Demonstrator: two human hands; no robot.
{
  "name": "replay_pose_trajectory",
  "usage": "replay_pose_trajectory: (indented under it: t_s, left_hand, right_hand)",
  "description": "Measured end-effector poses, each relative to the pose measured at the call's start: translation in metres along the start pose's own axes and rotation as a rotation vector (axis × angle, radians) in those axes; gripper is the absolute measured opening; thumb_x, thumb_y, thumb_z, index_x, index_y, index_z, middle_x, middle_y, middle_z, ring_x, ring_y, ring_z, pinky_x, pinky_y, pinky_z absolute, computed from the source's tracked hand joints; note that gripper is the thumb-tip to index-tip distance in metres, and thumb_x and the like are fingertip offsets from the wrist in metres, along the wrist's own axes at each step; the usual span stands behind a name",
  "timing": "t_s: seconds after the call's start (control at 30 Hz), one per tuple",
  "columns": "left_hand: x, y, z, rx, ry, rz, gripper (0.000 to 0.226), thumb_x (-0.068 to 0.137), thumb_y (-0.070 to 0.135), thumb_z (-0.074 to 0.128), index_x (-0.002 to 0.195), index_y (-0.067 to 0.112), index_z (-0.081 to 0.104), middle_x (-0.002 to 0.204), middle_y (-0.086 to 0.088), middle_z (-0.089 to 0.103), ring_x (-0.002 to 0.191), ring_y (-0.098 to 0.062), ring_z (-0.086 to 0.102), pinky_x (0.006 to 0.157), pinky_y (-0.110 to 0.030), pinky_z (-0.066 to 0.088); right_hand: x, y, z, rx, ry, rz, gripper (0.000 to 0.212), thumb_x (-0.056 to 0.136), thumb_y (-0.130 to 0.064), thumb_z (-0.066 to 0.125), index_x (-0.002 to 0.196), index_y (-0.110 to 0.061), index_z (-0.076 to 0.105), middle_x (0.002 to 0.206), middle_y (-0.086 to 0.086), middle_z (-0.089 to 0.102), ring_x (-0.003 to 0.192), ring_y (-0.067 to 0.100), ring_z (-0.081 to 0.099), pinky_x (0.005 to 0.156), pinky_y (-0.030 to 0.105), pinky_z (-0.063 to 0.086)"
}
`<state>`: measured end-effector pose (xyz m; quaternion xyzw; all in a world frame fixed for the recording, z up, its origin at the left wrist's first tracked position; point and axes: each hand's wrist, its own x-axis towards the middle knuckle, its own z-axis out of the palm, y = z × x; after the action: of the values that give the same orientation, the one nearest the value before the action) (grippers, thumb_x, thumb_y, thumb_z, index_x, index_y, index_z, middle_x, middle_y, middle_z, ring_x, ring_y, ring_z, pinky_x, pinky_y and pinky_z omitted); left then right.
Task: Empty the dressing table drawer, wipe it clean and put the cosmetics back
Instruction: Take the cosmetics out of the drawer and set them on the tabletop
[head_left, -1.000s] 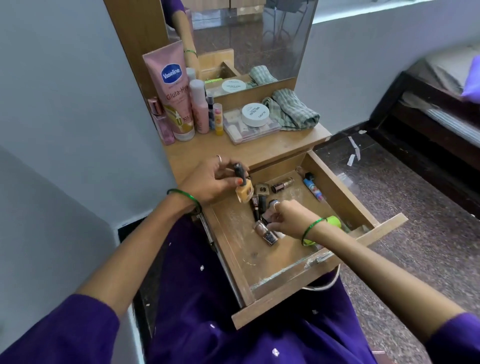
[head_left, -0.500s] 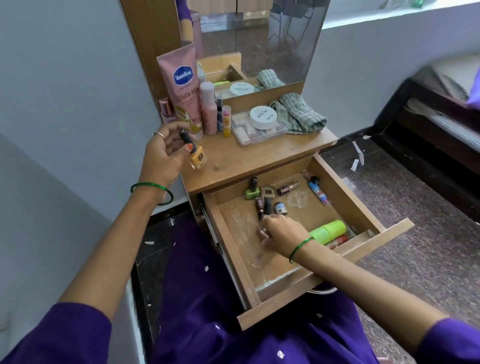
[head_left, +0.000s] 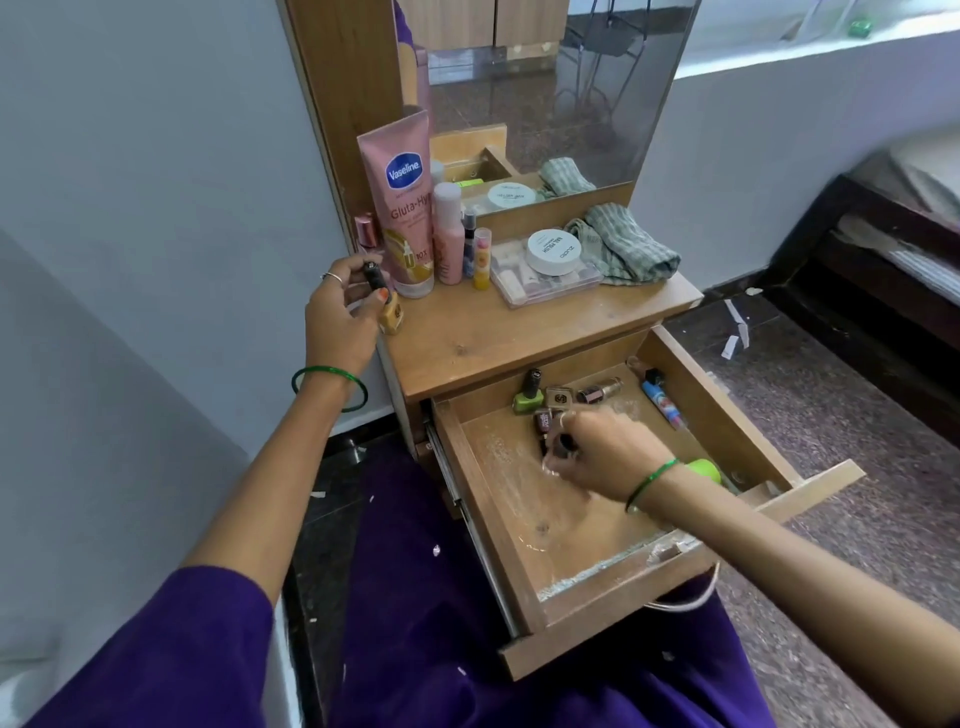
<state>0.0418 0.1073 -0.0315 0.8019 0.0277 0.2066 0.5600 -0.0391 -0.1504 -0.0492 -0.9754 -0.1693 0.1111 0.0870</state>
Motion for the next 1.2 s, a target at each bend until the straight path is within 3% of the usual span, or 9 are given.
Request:
replay_pose_trajectory:
  t_s: [0.17,0.27,0.33,0.47,0.6,0.73,0.87,1.07,1.2]
  left_hand:
    - [0.003,-0.003,0.004,0.060,0.000,0.036,0.037,0.087,0.001,0.060,0.122,0.014,0.056,0.111,0.002,0.060,0.094,-0.006,0.058,0.078,-0.002,0.044]
    - [-0.002,-0.007,0.008,0.099,0.039,0.007,0.041,0.087,0.003,0.063,0.126,0.008,0.054,0.110,0.002,0.058,0.083,0.005,0.056,0.070,0.003,0.040]
    - [-0.005,-0.011,0.011,0.106,0.078,-0.003,0.038,0.087,0.006,0.064,0.124,0.005,0.055,0.107,0.000,0.059,0.081,0.005,0.056,0.068,0.003,0.039]
    - [-0.005,-0.017,0.011,0.116,0.119,-0.034,0.032,0.086,0.014,0.066,0.116,0.004,0.060,0.106,-0.006,0.063,0.090,-0.010,0.058,0.067,0.002,0.041]
    - [-0.007,-0.017,0.014,0.140,0.141,-0.042,0.031,0.087,0.015,0.065,0.115,0.002,0.062,0.099,-0.001,0.062,0.084,-0.009,0.057,0.064,0.003,0.039]
    - [-0.007,-0.017,0.017,0.134,0.176,-0.062,0.028,0.088,0.015,0.065,0.113,0.002,0.063,0.094,0.003,0.060,0.082,-0.008,0.057,0.065,0.002,0.041]
    - [-0.007,-0.014,0.022,0.140,0.207,-0.072,0.027,0.088,0.015,0.065,0.112,0.002,0.063,0.094,0.002,0.059,0.081,-0.007,0.056,0.064,0.003,0.040]
    - [-0.008,-0.011,0.031,0.123,0.254,-0.099,0.025,0.088,0.015,0.065,0.109,0.002,0.062,0.091,0.002,0.058,0.073,-0.005,0.054,0.061,0.000,0.041]
    - [-0.009,-0.008,0.033,0.125,0.256,-0.111,0.026,0.088,0.016,0.065,0.109,0.002,0.062,0.089,0.003,0.057,0.071,-0.002,0.053,0.061,0.001,0.040]
  right_hand:
    - [0.030,-0.011,-0.052,0.237,0.160,-0.033,0.012,0.081,-0.028,0.067,0.087,-0.019,0.063,0.082,-0.005,0.059,0.075,0.012,0.057,0.067,0.022,0.047]
    - [0.054,-0.027,-0.073,0.315,0.282,-0.049,0.015,0.079,-0.022,0.069,0.089,-0.013,0.065,0.080,-0.006,0.059,0.069,0.006,0.051,0.058,0.011,0.038]
    - [0.074,-0.037,-0.077,0.327,0.325,-0.044,0.017,0.077,-0.021,0.071,0.089,-0.011,0.067,0.083,-0.001,0.060,0.073,0.009,0.052,0.061,0.015,0.040]
    - [0.108,-0.059,-0.068,0.261,0.310,-0.050,0.023,0.074,-0.020,0.071,0.088,-0.004,0.064,0.091,0.009,0.063,0.085,0.023,0.058,0.072,0.031,0.048]
    - [0.124,-0.075,-0.064,0.259,0.290,-0.050,0.018,0.077,-0.016,0.070,0.085,-0.006,0.056,0.086,0.005,0.053,0.080,0.017,0.047,0.059,0.019,0.030]
    - [0.135,-0.085,-0.064,0.343,0.301,-0.018,0.027,0.077,-0.015,0.071,0.100,-0.004,0.062,0.087,0.002,0.053,0.082,0.015,0.045,0.068,0.021,0.035]
    - [0.140,-0.088,-0.061,0.480,0.333,0.016,0.032,0.075,-0.008,0.071,0.104,-0.009,0.058,0.075,-0.008,0.045,0.084,0.012,0.042,0.056,0.004,0.035]
    - [0.144,-0.090,-0.053,0.640,0.355,0.064,0.035,0.078,-0.005,0.070,0.109,-0.005,0.055,0.087,-0.001,0.051,0.081,0.011,0.049,0.067,0.016,0.037]
    - [0.146,-0.093,-0.050,0.743,0.358,0.074,0.033,0.079,-0.003,0.068,0.108,-0.003,0.053,0.089,0.002,0.053,0.082,0.010,0.050,0.065,0.010,0.040]
